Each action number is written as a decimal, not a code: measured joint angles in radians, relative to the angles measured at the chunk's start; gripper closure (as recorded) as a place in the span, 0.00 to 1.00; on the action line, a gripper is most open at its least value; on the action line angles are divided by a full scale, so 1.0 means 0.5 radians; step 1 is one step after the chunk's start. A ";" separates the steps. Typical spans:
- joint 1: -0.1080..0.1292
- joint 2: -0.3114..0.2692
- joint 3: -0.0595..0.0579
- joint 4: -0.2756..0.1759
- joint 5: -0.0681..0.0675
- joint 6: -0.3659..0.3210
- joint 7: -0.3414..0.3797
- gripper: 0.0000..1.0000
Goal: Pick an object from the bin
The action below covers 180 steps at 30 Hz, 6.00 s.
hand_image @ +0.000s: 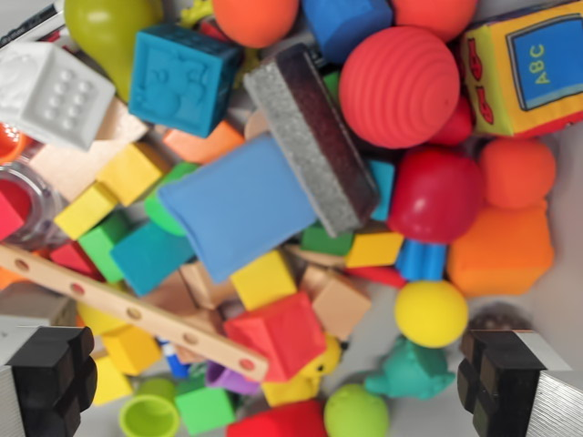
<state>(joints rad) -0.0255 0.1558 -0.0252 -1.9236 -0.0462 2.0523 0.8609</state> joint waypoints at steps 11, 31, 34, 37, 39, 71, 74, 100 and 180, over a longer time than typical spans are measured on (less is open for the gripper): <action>0.000 0.000 0.000 0.000 0.000 0.000 -0.001 0.00; -0.037 0.065 0.000 -0.118 0.020 0.199 -0.451 0.00; -0.047 0.082 0.001 -0.143 0.029 0.246 -0.557 0.00; -0.060 0.109 0.003 -0.170 0.038 0.305 -0.695 0.00; -0.067 0.124 0.004 -0.186 0.043 0.336 -0.770 0.00; -0.142 0.536 0.034 -0.313 0.094 0.887 -1.374 0.00; -0.142 0.576 0.035 -0.313 0.094 0.928 -1.374 0.00; -0.145 0.673 0.040 -0.311 0.094 1.024 -1.374 1.00; -0.147 0.068 0.039 -0.177 0.094 0.299 -1.374 1.00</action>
<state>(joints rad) -0.0989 0.1898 -0.0057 -2.0123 0.0008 2.2018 0.1738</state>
